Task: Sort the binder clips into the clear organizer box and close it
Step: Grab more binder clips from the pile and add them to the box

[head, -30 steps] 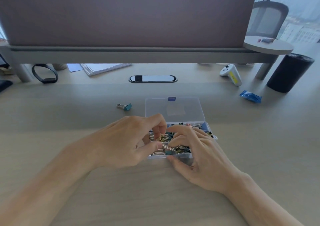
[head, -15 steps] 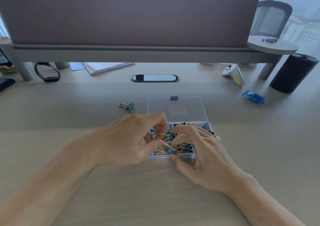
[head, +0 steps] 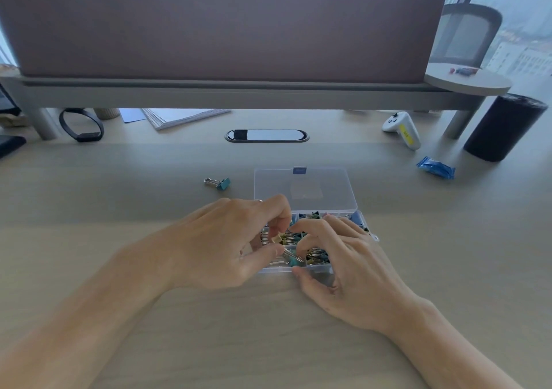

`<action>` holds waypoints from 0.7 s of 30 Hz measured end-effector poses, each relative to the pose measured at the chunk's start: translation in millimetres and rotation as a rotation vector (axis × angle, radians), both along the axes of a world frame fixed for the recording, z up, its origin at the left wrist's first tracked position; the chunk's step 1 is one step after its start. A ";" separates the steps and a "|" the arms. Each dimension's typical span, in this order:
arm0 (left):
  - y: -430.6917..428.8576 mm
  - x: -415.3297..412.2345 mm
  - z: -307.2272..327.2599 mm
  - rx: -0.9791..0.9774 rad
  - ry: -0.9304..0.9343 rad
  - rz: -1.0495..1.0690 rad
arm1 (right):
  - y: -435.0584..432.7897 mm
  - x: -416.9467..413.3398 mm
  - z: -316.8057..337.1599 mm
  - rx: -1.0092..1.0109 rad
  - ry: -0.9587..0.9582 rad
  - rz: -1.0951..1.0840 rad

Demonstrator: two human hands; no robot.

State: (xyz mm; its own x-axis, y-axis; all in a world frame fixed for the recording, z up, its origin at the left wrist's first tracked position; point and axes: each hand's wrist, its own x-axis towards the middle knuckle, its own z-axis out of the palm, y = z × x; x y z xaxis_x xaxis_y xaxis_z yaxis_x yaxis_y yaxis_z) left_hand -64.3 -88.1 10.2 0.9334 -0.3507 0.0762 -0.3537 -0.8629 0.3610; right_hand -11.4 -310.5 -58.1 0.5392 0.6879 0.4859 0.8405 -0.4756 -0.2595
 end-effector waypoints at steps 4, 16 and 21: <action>-1.3 -0.8 -0.9 0.039 -0.017 -0.012 | -0.1 -0.1 1.2 -0.016 0.012 0.000; -1.3 1.0 -1.8 0.024 -0.046 -0.009 | -1.4 -0.1 2.9 -0.034 0.088 0.061; -1.4 0.6 -1.3 0.015 -0.044 -0.012 | -1.6 0.3 1.8 -0.004 0.031 0.065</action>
